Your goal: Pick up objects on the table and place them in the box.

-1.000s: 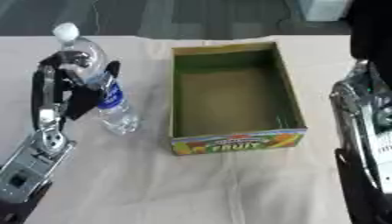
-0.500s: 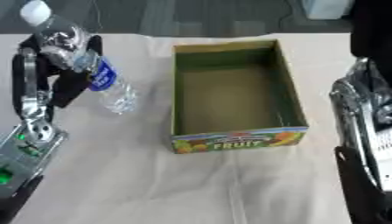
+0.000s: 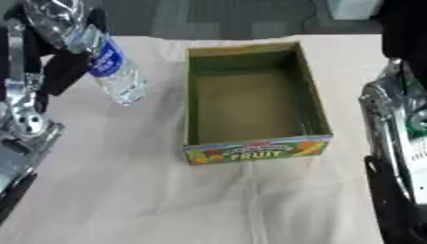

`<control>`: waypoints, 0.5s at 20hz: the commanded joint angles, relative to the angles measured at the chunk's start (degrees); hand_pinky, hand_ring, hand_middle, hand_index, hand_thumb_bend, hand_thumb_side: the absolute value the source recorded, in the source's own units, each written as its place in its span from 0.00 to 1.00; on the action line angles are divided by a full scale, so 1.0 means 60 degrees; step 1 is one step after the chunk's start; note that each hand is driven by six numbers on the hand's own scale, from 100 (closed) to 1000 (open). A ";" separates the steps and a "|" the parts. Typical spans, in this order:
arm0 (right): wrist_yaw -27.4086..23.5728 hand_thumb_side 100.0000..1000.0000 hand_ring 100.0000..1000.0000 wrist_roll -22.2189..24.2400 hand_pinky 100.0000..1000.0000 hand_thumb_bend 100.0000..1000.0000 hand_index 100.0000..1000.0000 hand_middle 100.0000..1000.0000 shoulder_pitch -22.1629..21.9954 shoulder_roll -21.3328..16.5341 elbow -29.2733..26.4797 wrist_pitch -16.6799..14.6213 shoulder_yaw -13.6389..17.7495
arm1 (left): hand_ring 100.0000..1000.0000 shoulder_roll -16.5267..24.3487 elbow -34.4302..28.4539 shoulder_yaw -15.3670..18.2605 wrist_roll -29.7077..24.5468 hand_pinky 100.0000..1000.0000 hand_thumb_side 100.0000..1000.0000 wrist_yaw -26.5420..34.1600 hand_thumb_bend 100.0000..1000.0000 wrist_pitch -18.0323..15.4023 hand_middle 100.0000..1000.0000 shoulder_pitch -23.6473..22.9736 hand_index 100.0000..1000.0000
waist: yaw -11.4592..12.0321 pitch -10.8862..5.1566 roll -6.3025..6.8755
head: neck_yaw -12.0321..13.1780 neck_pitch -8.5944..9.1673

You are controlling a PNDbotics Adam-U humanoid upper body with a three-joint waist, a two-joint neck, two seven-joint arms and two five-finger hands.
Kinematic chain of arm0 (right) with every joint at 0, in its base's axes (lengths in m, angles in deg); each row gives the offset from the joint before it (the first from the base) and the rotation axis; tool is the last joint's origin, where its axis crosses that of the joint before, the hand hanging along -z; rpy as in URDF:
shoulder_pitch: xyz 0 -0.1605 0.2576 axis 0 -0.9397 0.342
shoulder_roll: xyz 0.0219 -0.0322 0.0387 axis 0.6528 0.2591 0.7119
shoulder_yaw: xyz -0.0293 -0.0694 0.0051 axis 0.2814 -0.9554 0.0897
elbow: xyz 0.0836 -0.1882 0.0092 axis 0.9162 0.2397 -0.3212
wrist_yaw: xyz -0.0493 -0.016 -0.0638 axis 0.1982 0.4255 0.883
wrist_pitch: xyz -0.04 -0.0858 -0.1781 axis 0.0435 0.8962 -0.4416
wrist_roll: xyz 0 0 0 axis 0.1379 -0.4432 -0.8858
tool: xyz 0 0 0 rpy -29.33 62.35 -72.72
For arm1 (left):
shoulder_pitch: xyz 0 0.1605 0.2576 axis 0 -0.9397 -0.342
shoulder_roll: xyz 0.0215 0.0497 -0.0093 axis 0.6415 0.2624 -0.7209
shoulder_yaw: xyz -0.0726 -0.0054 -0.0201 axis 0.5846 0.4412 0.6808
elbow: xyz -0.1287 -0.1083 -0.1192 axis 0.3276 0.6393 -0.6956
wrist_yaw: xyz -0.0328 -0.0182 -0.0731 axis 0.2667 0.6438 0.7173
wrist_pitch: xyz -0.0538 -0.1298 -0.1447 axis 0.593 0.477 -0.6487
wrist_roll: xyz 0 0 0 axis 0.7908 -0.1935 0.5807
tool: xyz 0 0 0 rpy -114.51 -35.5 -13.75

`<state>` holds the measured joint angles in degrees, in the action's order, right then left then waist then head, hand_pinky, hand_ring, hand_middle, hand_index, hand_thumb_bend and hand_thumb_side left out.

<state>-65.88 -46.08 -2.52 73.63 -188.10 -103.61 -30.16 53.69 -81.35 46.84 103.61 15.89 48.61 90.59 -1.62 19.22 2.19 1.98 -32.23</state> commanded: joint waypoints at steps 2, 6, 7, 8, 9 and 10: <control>0.0012 1.00 0.85 0.0043 0.74 0.00 0.92 0.92 0.0031 0.0001 -0.0122 0.0096 -0.0014 | 0.11 0.0614 -0.0580 0.0009 -0.0630 0.00 0.26 0.0193 0.09 0.0411 0.42 0.0534 0.43 | -0.0109 -0.0303 0.0090 | -0.0030 -0.0060; -0.0024 1.00 0.85 0.0095 0.74 0.00 0.92 0.92 -0.0019 0.0018 -0.0122 0.0147 -0.0036 | 0.11 0.0736 -0.0719 -0.0057 -0.1176 0.00 0.25 0.0165 0.10 0.0841 0.42 0.0900 0.43 | -0.0278 -0.0343 0.0253 | -0.0011 -0.0073; -0.0035 1.00 0.85 0.0106 0.74 0.00 0.92 0.92 -0.0027 0.0026 -0.0122 0.0159 -0.0039 | 0.11 0.0721 -0.0742 -0.0071 -0.1265 0.00 0.25 0.0146 0.10 0.0914 0.42 0.0969 0.43 | -0.0333 -0.0349 0.0295 | -0.0011 -0.0067; -0.0044 1.00 0.86 0.0117 0.74 0.00 0.92 0.92 -0.0031 0.0033 -0.0122 0.0170 -0.0042 | 0.11 0.0700 -0.0762 -0.0081 -0.1332 0.00 0.25 0.0125 0.10 0.0969 0.42 0.1021 0.44 | -0.0388 -0.0350 0.0330 | -0.0014 -0.0060; -0.0053 1.00 0.86 0.0131 0.74 0.00 0.92 0.92 -0.0033 0.0040 -0.0122 0.0181 -0.0047 | 0.12 0.0662 -0.0781 -0.0093 -0.1384 0.00 0.26 0.0117 0.10 0.0999 0.43 0.1070 0.44 | -0.0459 -0.0350 0.0368 | -0.0020 -0.0051; -0.0061 1.00 0.86 0.0145 0.74 0.00 0.92 0.92 -0.0031 0.0046 -0.0122 0.0188 -0.0052 | 0.12 0.0632 -0.0782 -0.0103 -0.1419 0.00 0.26 0.0095 0.10 0.1027 0.43 0.1103 0.44 | -0.0523 -0.0348 0.0397 | -0.0023 -0.0044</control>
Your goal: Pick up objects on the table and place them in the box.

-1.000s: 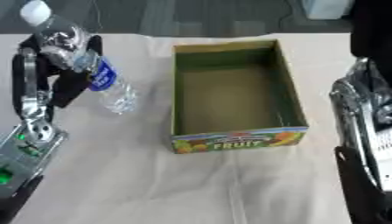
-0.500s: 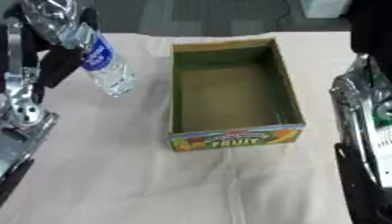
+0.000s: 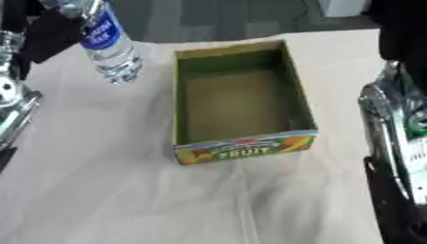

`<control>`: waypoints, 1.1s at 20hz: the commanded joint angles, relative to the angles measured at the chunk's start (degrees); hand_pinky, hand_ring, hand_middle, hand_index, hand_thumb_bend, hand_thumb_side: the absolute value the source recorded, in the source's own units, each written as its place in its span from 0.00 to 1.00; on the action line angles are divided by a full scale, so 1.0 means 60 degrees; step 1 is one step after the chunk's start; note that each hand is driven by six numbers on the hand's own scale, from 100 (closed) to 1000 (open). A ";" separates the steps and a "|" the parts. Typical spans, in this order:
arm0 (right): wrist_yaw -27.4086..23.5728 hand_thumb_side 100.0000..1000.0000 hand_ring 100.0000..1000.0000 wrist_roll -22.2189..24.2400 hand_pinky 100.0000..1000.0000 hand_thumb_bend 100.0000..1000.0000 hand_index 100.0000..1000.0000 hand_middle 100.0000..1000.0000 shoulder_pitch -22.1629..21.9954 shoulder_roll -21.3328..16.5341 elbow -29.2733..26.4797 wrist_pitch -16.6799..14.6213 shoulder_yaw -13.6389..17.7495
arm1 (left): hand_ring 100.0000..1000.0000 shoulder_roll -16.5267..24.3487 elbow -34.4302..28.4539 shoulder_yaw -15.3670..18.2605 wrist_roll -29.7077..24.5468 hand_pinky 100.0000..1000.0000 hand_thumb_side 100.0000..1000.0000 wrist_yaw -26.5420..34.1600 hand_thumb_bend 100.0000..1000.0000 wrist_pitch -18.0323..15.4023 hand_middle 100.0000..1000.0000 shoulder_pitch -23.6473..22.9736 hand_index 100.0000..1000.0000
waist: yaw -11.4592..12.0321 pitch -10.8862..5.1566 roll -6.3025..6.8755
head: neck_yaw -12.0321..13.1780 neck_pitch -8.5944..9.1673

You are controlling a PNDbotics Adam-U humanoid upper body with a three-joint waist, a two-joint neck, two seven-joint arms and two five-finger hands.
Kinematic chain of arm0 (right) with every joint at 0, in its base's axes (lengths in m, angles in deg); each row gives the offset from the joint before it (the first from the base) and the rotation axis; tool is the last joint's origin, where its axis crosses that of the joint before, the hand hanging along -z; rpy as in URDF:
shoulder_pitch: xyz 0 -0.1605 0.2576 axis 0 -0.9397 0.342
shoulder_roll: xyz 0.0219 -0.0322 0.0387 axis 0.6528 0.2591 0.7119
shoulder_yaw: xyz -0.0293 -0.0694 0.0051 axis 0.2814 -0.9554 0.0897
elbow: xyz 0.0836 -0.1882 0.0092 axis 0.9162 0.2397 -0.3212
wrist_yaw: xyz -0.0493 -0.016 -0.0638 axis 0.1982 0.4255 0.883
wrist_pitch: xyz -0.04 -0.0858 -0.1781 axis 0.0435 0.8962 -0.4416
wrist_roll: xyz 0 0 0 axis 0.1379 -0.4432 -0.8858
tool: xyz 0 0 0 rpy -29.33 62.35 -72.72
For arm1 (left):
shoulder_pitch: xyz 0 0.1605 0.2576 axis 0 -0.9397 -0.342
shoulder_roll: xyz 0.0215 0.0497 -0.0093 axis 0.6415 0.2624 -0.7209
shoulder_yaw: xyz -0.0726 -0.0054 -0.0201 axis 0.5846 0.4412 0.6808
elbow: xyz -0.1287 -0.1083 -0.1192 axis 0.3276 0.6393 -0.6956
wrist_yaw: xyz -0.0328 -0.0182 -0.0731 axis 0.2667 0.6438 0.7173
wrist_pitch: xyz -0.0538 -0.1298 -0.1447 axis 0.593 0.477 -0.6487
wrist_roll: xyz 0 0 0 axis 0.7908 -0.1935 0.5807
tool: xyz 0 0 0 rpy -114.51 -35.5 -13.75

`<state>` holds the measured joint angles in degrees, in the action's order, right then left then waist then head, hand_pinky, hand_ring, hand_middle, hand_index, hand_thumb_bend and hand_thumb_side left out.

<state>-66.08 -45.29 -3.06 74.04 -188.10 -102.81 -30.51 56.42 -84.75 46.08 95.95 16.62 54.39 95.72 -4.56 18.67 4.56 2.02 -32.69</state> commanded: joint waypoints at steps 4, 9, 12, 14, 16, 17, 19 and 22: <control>-0.0067 1.00 0.86 0.0068 0.74 0.00 0.92 0.92 0.0080 -0.0007 -0.0123 0.0066 -0.0016 | 0.12 0.0026 -0.0152 -0.0026 -0.0203 0.00 0.28 -0.0109 0.11 0.0108 0.43 0.0343 0.45 | -0.0334 -0.0239 0.0109 | -0.0060 0.0047; -0.0105 1.00 0.86 0.0134 0.74 0.00 0.92 0.92 0.0108 -0.0006 -0.0123 0.0082 -0.0037 | 0.12 -0.0134 -0.0017 -0.0092 -0.0193 0.00 0.29 -0.0135 0.11 0.0101 0.43 0.0416 0.45 | -0.0723 -0.0187 0.0262 | -0.0076 0.0062; -0.0128 1.00 0.86 0.0167 0.74 0.00 0.92 0.92 0.0131 -0.0003 -0.0123 0.0083 -0.0045 | 0.12 -0.0218 0.0050 -0.0135 -0.0187 0.00 0.29 -0.0122 0.11 0.0077 0.43 0.0454 0.45 | -0.0913 -0.0159 0.0337 | -0.0084 0.0072; -0.0141 1.00 0.86 0.0185 0.74 0.00 0.92 0.92 0.0145 -0.0001 -0.0123 0.0083 -0.0049 | 0.12 -0.0267 0.0085 -0.0164 -0.0193 0.00 0.30 -0.0139 0.12 0.0067 0.43 0.0472 0.45 | -0.1017 -0.0136 0.0383 | -0.0089 0.0080; -0.0150 1.00 0.86 0.0200 0.74 0.00 0.92 0.92 0.0159 0.0001 -0.0123 0.0087 -0.0052 | 0.13 -0.0309 0.0117 -0.0190 -0.0202 0.00 0.31 -0.0151 0.12 0.0062 0.44 0.0484 0.46 | -0.1097 -0.0114 0.0421 | -0.0102 0.0090; -0.0157 1.00 0.86 0.0208 0.74 0.00 0.92 0.92 0.0165 0.0003 -0.0123 0.0088 -0.0053 | 0.13 -0.0330 0.0131 -0.0202 -0.0209 0.00 0.31 -0.0156 0.12 0.0058 0.44 0.0488 0.47 | -0.1128 -0.0103 0.0438 | -0.0110 0.0093; -0.0169 1.00 0.86 0.0224 0.74 0.00 0.92 0.92 0.0176 0.0006 -0.0123 0.0091 -0.0055 | 0.14 -0.0363 0.0151 -0.0223 -0.0218 0.00 0.32 -0.0156 0.12 0.0042 0.44 0.0496 0.48 | -0.1167 -0.0086 0.0462 | -0.0124 0.0102; -0.0184 1.00 0.86 0.0249 0.74 0.00 0.92 0.91 0.0193 0.0007 -0.0123 0.0095 -0.0060 | 0.16 -0.0404 0.0175 -0.0254 -0.0239 0.00 0.34 -0.0150 0.15 0.0006 0.47 0.0503 0.48 | -0.1202 -0.0065 0.0484 | -0.0130 0.0113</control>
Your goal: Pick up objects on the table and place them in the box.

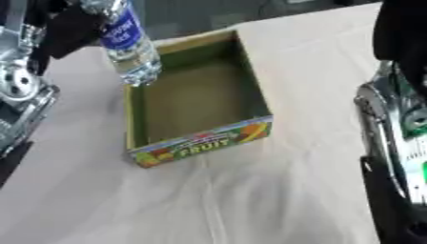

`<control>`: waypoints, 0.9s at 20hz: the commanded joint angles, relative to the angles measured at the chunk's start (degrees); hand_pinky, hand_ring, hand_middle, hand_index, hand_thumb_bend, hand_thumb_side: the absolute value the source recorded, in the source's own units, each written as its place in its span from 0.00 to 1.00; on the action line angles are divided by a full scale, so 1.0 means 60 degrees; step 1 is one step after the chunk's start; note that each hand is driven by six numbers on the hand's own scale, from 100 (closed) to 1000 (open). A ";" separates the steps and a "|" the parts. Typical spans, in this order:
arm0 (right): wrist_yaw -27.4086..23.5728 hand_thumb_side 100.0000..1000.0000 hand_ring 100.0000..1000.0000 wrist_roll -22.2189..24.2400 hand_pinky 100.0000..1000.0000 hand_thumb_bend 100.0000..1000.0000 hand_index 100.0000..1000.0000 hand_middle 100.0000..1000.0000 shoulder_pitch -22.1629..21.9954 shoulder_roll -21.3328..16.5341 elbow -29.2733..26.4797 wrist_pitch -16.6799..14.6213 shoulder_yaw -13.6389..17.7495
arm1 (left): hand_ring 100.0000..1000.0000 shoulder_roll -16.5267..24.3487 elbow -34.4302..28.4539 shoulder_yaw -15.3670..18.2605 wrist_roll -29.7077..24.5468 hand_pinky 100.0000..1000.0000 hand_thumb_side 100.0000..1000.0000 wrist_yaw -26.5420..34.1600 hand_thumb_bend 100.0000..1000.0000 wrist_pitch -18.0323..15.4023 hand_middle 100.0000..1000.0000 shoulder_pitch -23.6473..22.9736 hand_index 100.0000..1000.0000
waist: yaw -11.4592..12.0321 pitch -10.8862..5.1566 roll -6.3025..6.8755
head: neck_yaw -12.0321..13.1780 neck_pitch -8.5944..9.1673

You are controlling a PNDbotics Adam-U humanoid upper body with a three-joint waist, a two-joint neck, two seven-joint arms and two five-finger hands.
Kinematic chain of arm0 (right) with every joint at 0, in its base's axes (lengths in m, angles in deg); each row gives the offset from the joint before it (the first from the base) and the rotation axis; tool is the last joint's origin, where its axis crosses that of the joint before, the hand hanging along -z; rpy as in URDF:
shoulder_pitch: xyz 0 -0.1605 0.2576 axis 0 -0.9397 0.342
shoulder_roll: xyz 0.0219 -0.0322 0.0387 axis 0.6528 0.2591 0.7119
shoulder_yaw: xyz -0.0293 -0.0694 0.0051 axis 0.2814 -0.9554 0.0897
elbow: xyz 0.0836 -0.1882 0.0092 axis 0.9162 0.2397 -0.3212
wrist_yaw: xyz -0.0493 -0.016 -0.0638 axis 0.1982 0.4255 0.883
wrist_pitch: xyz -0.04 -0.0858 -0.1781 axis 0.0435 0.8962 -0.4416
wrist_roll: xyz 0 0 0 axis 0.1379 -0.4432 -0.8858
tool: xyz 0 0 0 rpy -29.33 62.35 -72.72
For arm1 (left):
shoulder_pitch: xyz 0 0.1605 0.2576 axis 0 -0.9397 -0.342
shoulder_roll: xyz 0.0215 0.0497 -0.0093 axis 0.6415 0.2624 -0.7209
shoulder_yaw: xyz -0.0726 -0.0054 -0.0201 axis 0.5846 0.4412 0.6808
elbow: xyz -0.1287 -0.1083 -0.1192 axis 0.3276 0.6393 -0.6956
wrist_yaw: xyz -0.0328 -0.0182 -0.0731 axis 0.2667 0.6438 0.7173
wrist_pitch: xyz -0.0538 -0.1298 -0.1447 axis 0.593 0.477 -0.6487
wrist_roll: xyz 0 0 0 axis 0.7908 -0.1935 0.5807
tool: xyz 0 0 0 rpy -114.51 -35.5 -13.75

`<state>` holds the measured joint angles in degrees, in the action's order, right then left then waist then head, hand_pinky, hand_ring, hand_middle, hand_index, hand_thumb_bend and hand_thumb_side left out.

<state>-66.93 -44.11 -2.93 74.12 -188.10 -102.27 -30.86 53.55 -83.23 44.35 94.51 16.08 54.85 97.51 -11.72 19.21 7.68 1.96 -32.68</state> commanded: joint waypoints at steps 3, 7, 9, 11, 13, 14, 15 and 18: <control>-0.0052 1.00 0.86 0.0070 0.74 0.00 0.92 0.92 0.0190 -0.0007 -0.0123 0.0015 0.0000 | 0.23 0.0055 -0.0056 -0.0002 -0.0057 0.00 0.41 -0.0068 0.23 -0.0099 0.52 0.0209 0.54 | -0.0032 -0.0141 -0.0032 | -0.0129 0.0118; -0.0062 1.00 0.86 0.0082 0.74 0.00 0.92 0.92 0.0201 -0.0002 -0.0123 0.0028 -0.0001 | 0.32 0.0045 -0.0083 -0.0054 -0.0273 0.09 0.54 -0.0061 0.30 -0.0173 0.62 0.0226 0.64 | -0.0027 -0.0136 -0.0032 | -0.0142 0.0115; -0.0066 1.00 0.86 0.0093 0.74 0.00 0.92 0.92 0.0198 0.0003 -0.0123 0.0033 -0.0004 | 0.38 0.0042 -0.0101 -0.0070 -0.0429 0.15 0.62 -0.0074 0.36 -0.0207 0.69 0.0232 0.71 | -0.0017 -0.0134 -0.0029 | -0.0151 0.0099; -0.0070 1.00 0.87 0.0104 0.74 0.00 0.92 0.92 0.0192 0.0004 -0.0123 0.0038 -0.0007 | 0.47 0.0038 -0.0110 -0.0080 -0.0563 0.26 0.71 -0.0100 0.45 -0.0252 0.78 0.0233 0.78 | -0.0016 -0.0127 -0.0025 | -0.0163 0.0071; -0.0075 1.00 0.87 0.0115 0.74 0.00 0.92 0.92 0.0183 0.0004 -0.0123 0.0043 -0.0006 | 0.57 0.0034 -0.0117 -0.0095 -0.0696 0.37 0.81 -0.0126 0.54 -0.0327 0.85 0.0229 0.82 | -0.0030 -0.0118 -0.0018 | -0.0177 0.0035; -0.0077 1.00 0.87 0.0119 0.74 0.00 0.92 0.92 0.0179 0.0003 -0.0123 0.0046 -0.0005 | 0.57 0.0032 -0.0121 -0.0100 -0.0760 0.37 0.81 -0.0131 0.54 -0.0378 0.85 0.0228 0.82 | -0.0039 -0.0115 -0.0014 | -0.0186 0.0016; -0.0080 1.00 0.87 0.0121 0.74 0.00 0.92 0.92 0.0175 0.0003 -0.0123 0.0048 -0.0003 | 0.67 0.0030 -0.0126 -0.0099 -0.0811 0.46 0.88 -0.0136 0.65 -0.0429 0.90 0.0228 0.88 | -0.0045 -0.0113 -0.0012 | -0.0192 0.0000; -0.0087 1.00 0.87 0.0133 0.74 0.00 0.92 0.92 0.0157 0.0004 -0.0123 0.0059 0.0000 | 0.73 0.0029 -0.0137 -0.0104 -0.0948 0.53 0.96 -0.0142 0.76 -0.0580 0.97 0.0228 0.96 | -0.0052 -0.0110 -0.0009 | -0.0202 -0.0036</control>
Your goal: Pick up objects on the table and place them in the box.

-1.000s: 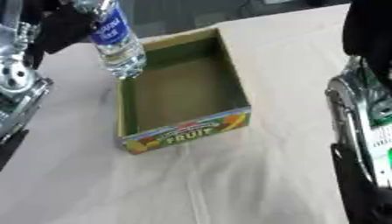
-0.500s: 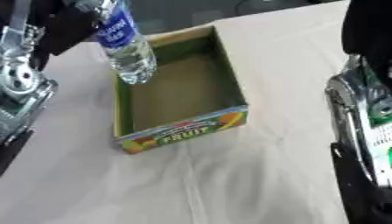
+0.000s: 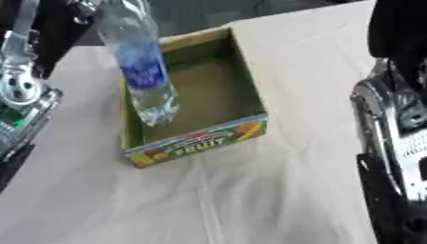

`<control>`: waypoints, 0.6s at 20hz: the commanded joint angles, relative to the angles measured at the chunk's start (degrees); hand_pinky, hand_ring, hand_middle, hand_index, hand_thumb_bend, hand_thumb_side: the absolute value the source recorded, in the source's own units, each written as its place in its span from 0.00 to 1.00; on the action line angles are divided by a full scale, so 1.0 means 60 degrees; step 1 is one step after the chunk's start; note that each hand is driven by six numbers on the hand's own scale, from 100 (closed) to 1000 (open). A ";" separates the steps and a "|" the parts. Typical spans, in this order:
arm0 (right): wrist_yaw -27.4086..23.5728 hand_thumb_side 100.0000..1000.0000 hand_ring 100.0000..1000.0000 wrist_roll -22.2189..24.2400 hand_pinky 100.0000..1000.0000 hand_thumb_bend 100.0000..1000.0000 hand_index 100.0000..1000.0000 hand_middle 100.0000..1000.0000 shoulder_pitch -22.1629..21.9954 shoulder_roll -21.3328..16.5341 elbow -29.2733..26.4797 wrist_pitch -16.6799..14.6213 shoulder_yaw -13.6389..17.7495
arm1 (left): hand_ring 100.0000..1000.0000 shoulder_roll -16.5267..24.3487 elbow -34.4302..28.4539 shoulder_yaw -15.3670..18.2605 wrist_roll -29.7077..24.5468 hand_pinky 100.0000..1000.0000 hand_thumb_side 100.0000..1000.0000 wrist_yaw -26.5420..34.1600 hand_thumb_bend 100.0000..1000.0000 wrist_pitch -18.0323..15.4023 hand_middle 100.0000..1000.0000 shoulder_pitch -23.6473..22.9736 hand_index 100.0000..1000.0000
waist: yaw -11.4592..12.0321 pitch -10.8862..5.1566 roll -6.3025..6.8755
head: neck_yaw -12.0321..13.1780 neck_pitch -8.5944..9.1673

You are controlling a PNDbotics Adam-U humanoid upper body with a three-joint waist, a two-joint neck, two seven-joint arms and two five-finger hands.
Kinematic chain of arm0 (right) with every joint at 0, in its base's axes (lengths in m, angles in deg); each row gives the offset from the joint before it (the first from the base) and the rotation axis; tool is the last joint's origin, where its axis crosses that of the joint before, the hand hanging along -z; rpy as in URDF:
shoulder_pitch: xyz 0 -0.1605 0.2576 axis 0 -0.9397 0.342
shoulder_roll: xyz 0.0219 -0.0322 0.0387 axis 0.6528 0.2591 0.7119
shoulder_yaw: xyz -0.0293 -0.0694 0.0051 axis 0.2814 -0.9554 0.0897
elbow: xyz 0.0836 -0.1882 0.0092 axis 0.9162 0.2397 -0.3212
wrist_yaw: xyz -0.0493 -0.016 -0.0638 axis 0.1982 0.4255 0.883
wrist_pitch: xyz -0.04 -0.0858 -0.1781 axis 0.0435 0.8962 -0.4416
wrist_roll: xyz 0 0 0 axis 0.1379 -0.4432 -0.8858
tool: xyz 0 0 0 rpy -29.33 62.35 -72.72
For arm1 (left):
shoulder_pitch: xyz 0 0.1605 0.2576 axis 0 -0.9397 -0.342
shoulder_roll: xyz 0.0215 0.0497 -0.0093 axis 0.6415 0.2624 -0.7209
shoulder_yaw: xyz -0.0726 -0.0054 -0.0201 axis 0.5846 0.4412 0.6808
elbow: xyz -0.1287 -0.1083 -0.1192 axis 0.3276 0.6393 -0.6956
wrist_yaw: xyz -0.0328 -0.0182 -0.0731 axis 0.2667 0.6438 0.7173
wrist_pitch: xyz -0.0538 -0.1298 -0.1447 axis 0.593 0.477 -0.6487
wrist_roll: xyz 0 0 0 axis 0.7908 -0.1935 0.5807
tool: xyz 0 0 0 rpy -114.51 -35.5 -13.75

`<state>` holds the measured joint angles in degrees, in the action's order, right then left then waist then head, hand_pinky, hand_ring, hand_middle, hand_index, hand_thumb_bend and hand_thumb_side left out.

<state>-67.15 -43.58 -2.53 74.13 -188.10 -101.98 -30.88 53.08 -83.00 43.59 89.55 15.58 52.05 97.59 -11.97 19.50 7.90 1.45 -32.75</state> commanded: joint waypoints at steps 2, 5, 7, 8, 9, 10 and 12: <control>-0.0055 1.00 0.87 0.0051 0.74 0.00 0.92 0.92 0.0079 0.0003 -0.0123 0.0016 0.0004 | 0.76 0.0106 -0.0161 0.0022 -0.0190 0.57 0.99 -0.0043 0.79 -0.0191 1.00 0.0208 0.99 | -0.0011 -0.0158 -0.0043 | -0.0124 -0.0041; -0.0062 1.00 0.87 0.0061 0.74 0.00 0.92 0.92 0.0067 0.0005 -0.0123 0.0020 0.0005 | 0.76 0.0106 -0.0134 0.0032 -0.0228 0.58 1.00 -0.0029 0.79 -0.0253 1.00 0.0203 1.00 | -0.0004 -0.0158 -0.0047 | -0.0138 -0.0062; -0.0070 1.00 0.87 0.0065 0.74 0.00 0.92 0.92 0.0060 0.0006 -0.0123 0.0022 0.0007 | 0.77 0.0106 -0.0121 0.0033 -0.0244 0.57 1.00 -0.0033 0.78 -0.0269 1.00 0.0198 1.00 | 0.0006 -0.0158 -0.0055 | -0.0144 -0.0076; -0.0072 1.00 0.87 0.0068 0.74 0.00 0.92 0.92 0.0052 0.0006 -0.0123 0.0025 0.0008 | 0.77 0.0107 -0.0121 0.0044 -0.0233 0.57 1.00 -0.0037 0.76 -0.0270 1.00 0.0189 1.00 | 0.0020 -0.0159 -0.0063 | -0.0149 -0.0088; -0.0075 1.00 0.87 0.0070 0.74 0.00 0.92 0.92 0.0041 0.0006 -0.0123 0.0029 0.0010 | 0.77 0.0111 -0.0131 0.0057 -0.0203 0.57 1.00 -0.0039 0.72 -0.0274 1.00 0.0176 0.99 | 0.0039 -0.0162 -0.0074 | -0.0156 -0.0100; -0.0080 1.00 0.87 0.0072 0.74 0.00 0.92 0.92 0.0024 0.0007 -0.0123 0.0037 0.0009 | 0.77 0.0120 -0.0175 0.0090 -0.0113 0.59 1.00 -0.0027 0.61 -0.0304 1.00 0.0154 0.99 | 0.0082 -0.0167 -0.0095 | -0.0163 -0.0122; -0.0096 1.00 0.87 0.0087 0.74 0.00 0.92 0.92 -0.0022 0.0017 -0.0123 0.0058 -0.0006 | 0.77 0.0170 -0.0414 0.0182 0.0235 0.64 1.00 0.0050 0.29 -0.0488 0.99 0.0069 0.95 | 0.0202 -0.0168 -0.0154 | -0.0187 -0.0159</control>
<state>-67.58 -43.18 -3.08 74.14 -188.09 -101.77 -30.88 53.11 -84.11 43.58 90.11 15.69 49.59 97.38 -10.70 19.51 7.49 0.95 -33.71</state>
